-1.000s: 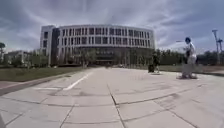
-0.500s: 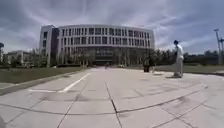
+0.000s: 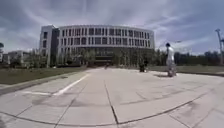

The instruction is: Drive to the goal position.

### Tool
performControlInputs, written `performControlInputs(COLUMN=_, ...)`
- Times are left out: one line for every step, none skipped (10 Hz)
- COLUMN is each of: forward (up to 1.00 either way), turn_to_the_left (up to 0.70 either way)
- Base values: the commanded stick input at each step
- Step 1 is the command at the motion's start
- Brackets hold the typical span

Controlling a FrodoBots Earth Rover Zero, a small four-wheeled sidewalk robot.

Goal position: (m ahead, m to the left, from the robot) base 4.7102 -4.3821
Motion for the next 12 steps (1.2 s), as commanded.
performControlInputs(forward=0.5, turn_to_the_left=0.0)
performControlInputs(forward=0.5, turn_to_the_left=0.0)
performControlInputs(forward=0.5, turn_to_the_left=0.0)
performControlInputs(forward=0.5, turn_to_the_left=0.0)
performControlInputs(forward=0.5, turn_to_the_left=0.0)
performControlInputs(forward=0.5, turn_to_the_left=0.0)
performControlInputs(forward=0.5, turn_to_the_left=0.0)
performControlInputs(forward=0.5, turn_to_the_left=0.0)
performControlInputs(forward=0.5, turn_to_the_left=0.0)
performControlInputs(forward=0.5, turn_to_the_left=0.0)
performControlInputs(forward=0.5, turn_to_the_left=0.0)
performControlInputs(forward=0.5, turn_to_the_left=-0.03)
